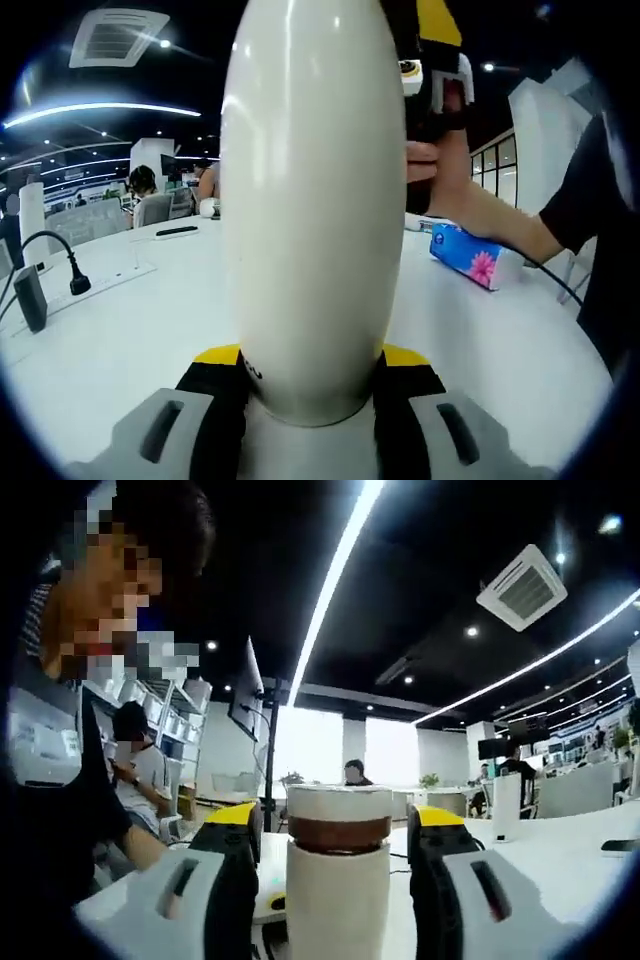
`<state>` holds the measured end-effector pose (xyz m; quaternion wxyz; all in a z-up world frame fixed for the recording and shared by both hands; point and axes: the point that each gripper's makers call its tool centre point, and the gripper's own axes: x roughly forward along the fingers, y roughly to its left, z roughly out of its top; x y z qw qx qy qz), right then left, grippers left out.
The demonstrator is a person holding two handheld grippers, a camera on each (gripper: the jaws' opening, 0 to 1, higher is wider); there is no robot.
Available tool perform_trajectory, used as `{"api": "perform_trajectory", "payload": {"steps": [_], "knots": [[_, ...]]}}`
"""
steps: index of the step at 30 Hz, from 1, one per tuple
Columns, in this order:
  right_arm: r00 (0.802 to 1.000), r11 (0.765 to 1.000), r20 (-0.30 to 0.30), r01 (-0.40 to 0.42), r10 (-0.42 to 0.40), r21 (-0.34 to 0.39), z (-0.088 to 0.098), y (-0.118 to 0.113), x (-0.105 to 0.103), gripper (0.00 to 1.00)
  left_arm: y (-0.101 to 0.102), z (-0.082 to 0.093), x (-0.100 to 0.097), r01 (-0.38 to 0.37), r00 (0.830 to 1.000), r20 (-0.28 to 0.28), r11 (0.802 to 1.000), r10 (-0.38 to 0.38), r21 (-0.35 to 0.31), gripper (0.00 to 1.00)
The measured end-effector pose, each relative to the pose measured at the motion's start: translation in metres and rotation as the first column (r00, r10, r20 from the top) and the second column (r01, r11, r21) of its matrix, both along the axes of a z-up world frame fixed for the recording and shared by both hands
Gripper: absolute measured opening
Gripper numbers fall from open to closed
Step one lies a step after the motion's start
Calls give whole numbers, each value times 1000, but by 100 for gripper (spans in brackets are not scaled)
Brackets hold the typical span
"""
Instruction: Grasp the water cup twist off the cup lid place the cup lid on the table
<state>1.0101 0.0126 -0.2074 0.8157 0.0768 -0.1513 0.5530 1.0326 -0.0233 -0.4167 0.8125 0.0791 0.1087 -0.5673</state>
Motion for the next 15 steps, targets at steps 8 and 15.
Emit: {"api": "perform_trajectory", "payload": {"steps": [8,15], "knots": [[966,964,37,258,-256,-56,-2,1,8,60,-1,0,-1,1,1000,0,1000,-1,0,51],[893,890,46,450,-448,-70,1,-6,8,60,-1,0,-4,-1,1000,0,1000,1,0,51]]}}
